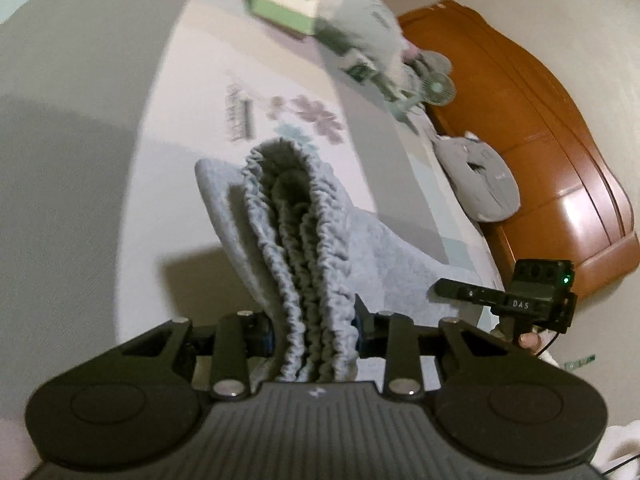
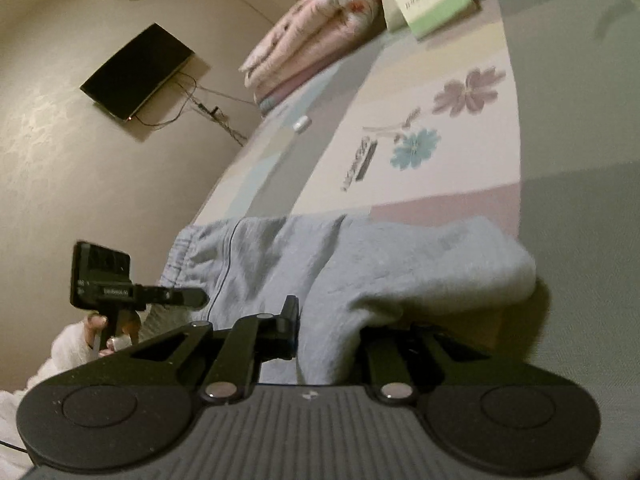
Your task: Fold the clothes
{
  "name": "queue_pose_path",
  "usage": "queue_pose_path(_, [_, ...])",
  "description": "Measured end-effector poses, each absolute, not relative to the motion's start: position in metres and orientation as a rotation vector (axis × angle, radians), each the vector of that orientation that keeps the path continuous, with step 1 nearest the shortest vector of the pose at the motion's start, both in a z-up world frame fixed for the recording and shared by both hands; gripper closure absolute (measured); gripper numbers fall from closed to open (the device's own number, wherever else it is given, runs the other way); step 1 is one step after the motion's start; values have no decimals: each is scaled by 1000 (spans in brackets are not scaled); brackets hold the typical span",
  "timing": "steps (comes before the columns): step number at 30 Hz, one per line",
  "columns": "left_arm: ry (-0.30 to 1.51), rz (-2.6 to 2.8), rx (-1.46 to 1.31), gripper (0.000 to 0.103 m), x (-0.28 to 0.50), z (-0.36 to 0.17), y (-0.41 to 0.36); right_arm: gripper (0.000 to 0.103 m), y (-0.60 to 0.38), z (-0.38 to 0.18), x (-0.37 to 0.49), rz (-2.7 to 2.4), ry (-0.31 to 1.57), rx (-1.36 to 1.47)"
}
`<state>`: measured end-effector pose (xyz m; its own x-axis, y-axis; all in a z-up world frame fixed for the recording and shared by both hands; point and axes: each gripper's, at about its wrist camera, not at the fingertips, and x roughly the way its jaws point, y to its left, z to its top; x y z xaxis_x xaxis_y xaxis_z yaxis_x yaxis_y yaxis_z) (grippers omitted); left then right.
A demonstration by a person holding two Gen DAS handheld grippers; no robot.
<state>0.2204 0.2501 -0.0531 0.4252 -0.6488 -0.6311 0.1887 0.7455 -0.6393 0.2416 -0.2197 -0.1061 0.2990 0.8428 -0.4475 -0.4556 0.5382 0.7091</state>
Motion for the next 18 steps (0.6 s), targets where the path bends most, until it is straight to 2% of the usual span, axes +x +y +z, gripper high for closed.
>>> queue_pose_path(10, [1006,-705,-297,72,271,-6,111,86,-328,-69,195,712,691,478])
queue_pose_path(18, [1054,-871,-126,72,329,-17,-53,86,-440,-63,158,439,589,451])
